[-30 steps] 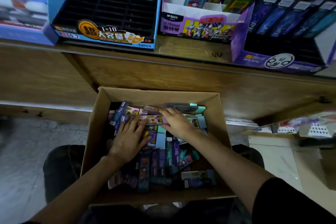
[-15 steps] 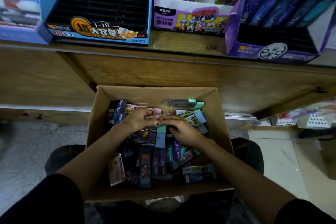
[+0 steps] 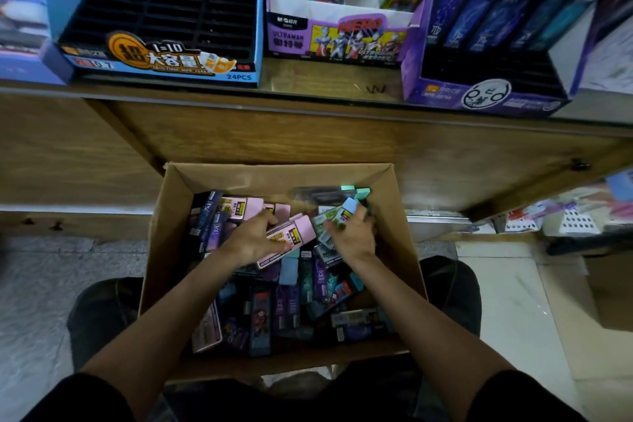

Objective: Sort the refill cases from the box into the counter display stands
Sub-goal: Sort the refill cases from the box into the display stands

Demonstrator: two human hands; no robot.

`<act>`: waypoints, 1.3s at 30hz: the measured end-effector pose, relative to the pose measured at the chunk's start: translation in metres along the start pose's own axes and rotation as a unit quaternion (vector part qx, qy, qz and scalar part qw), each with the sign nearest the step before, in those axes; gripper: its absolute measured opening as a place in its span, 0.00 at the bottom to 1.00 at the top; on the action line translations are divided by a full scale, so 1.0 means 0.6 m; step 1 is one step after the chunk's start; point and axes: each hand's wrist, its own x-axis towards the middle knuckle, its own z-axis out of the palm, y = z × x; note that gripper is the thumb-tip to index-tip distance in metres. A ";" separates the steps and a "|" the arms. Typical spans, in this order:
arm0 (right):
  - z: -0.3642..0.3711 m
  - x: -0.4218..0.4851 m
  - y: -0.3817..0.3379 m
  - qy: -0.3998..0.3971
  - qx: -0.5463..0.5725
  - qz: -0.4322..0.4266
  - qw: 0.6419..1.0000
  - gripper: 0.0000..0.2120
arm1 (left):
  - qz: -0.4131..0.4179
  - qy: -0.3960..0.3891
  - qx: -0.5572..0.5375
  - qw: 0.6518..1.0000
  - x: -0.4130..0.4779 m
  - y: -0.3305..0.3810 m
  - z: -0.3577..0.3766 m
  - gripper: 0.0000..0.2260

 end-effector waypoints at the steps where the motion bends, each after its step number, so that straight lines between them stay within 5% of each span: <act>1: 0.003 -0.001 -0.001 0.003 0.036 -0.002 0.999 0.36 | 0.003 0.013 -0.010 1.000 -0.003 -0.002 0.002 0.21; 5: -0.007 -0.004 0.003 0.000 0.212 0.034 0.977 0.34 | 0.025 0.051 -0.058 0.997 -0.014 -0.004 0.002 0.15; 8: -0.026 -0.009 0.007 -0.012 0.280 0.063 0.958 0.37 | 0.033 0.051 -0.198 0.978 -0.028 -0.001 -0.002 0.12; 13: -0.069 -0.033 0.003 -0.100 0.339 0.026 0.935 0.17 | 0.012 0.072 -0.378 0.923 -0.065 0.013 -0.024 0.10; 19: -0.128 -0.074 -0.054 -0.119 0.471 -0.027 0.874 0.02 | 0.068 0.053 -0.436 0.896 -0.116 0.055 -0.044 0.07; 24: -0.194 -0.125 -0.129 -0.113 0.371 -0.181 0.904 0.07 | 0.142 0.097 -0.441 0.881 -0.147 0.094 -0.092 0.13; 31: -0.281 -0.178 -0.274 -0.067 0.304 -0.373 0.874 0.06 | 0.248 0.179 -0.452 0.838 -0.188 0.127 -0.200 0.13; 39: -0.311 -0.171 -0.451 -0.039 0.285 -0.431 0.855 0.05 | 0.281 0.261 -0.456 0.804 -0.229 0.120 -0.324 0.13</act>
